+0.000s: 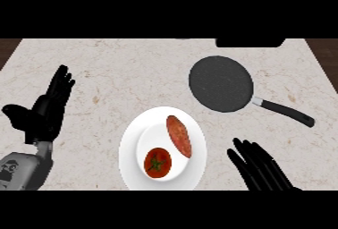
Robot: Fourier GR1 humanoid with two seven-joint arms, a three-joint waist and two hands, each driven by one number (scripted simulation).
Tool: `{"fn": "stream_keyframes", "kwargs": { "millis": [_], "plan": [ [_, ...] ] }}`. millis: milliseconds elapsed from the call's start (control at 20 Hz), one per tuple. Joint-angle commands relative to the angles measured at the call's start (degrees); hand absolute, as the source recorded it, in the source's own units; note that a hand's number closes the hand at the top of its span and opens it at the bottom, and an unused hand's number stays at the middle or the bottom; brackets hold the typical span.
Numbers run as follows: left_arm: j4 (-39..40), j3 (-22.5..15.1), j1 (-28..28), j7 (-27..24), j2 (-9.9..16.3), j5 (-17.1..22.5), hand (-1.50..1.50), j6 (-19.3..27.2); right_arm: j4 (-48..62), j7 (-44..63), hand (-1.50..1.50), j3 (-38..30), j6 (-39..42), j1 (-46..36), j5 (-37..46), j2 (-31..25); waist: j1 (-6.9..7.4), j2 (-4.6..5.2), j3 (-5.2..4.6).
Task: Pick the tomato from the plate and place it in the pan
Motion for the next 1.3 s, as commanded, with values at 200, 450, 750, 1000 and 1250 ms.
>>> {"fn": "stream_keyframes", "kwargs": {
  "millis": [200,450,750,1000,1250],
  "plan": [
    [2.6,-0.2,-1.9,-0.7,-1.8,-1.0,0.00,-1.4,-2.4,22.6,-1.50,9.4,21.6,-21.5,5.1,16.4,1.05,0.20,0.14],
    [3.1,2.1,-2.6,0.4,-2.0,-1.9,0.00,-2.1,8.7,26.4,-1.50,13.2,24.1,-28.1,4.9,29.5,0.74,0.26,0.36],
    [2.1,2.7,-1.3,0.4,-1.6,-1.9,0.00,-3.6,12.4,36.8,-1.50,18.0,21.8,-29.9,5.6,29.6,0.69,0.16,0.33],
    [1.3,2.9,-1.8,1.1,-2.7,-3.4,0.00,-2.6,16.3,39.7,-1.50,18.9,17.4,-31.6,6.0,29.7,0.72,0.17,0.35],
    [1.4,2.9,-0.7,0.5,-4.3,-4.1,0.00,-2.7,18.0,39.4,-1.50,15.7,20.9,-29.5,6.1,29.8,0.60,0.22,0.36]
  ]
}}
